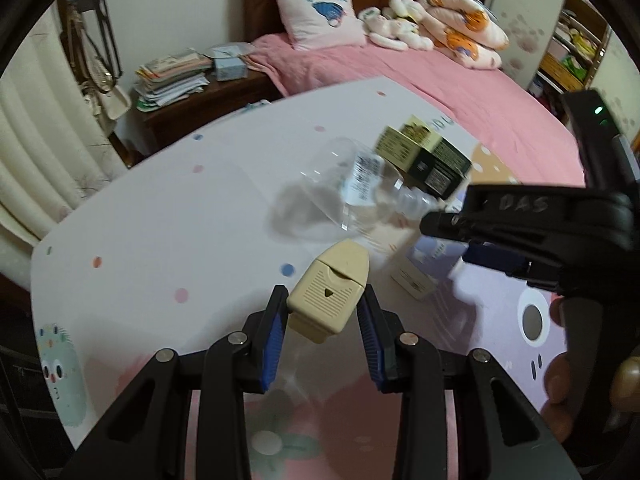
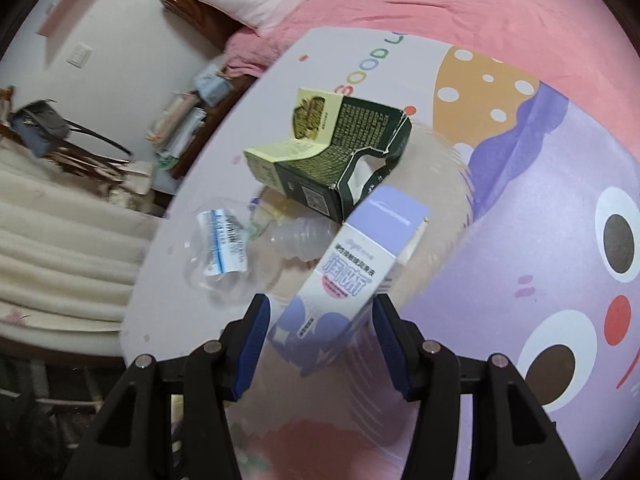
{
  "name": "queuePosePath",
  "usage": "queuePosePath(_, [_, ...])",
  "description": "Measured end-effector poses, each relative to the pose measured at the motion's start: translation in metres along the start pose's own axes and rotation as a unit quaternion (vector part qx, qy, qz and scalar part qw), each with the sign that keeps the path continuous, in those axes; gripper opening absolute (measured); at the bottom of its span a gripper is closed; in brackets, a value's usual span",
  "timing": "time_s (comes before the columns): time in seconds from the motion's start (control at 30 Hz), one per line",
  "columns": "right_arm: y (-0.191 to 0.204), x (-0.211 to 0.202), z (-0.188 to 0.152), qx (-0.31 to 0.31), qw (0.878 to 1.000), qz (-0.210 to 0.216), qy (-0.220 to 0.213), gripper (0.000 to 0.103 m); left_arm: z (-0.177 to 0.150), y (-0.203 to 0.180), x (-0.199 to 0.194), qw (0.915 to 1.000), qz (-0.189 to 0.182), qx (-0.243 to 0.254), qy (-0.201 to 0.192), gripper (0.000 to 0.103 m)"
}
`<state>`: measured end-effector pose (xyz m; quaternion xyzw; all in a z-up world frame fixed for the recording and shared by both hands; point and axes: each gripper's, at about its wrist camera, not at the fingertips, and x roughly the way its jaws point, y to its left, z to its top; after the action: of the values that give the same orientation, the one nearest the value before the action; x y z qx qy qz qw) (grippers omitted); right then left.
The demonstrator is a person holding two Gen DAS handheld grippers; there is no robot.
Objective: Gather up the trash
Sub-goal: 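Grasp the tan small box with the left tool while the right tool grasps the white milk carton, then lower both tools over the bin and open them to drop box and carton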
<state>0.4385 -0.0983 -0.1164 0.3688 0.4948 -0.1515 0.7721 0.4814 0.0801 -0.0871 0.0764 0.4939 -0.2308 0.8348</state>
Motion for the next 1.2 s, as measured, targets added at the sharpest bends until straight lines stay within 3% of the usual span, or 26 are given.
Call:
queuePosePath(0.07, [0.002, 0.005, 0.0, 0.002, 1.0, -0.023, 0.001, 0.054, 0.003, 0.005, -0.002, 0.9999, 0.004, -0.01, -0.003, 0.033])
queuePosePath(0.27, [0.004, 0.004, -0.006, -0.026, 0.999, -0.031, -0.006, 0.052, -0.001, 0.013, -0.009, 0.9995, 0.008, -0.029, -0.006, 0.033])
queuePosePath(0.57, [-0.034, -0.022, -0.026, -0.044, 0.999, 0.026, 0.017, 0.04, -0.027, -0.009, -0.029, 0.9992, 0.001, -0.039, -0.005, 0.033])
queuePosePath(0.9, [-0.088, -0.094, -0.069, -0.102, 0.988, 0.116, 0.029, 0.039, -0.082, -0.086, -0.087, 0.9991, -0.003, -0.039, -0.014, 0.033])
queuePosePath(1.2, [-0.17, -0.179, -0.118, -0.182, 0.965, 0.18, 0.049, 0.039, -0.159, -0.177, -0.144, 0.9942, -0.009, -0.104, -0.027, 0.033])
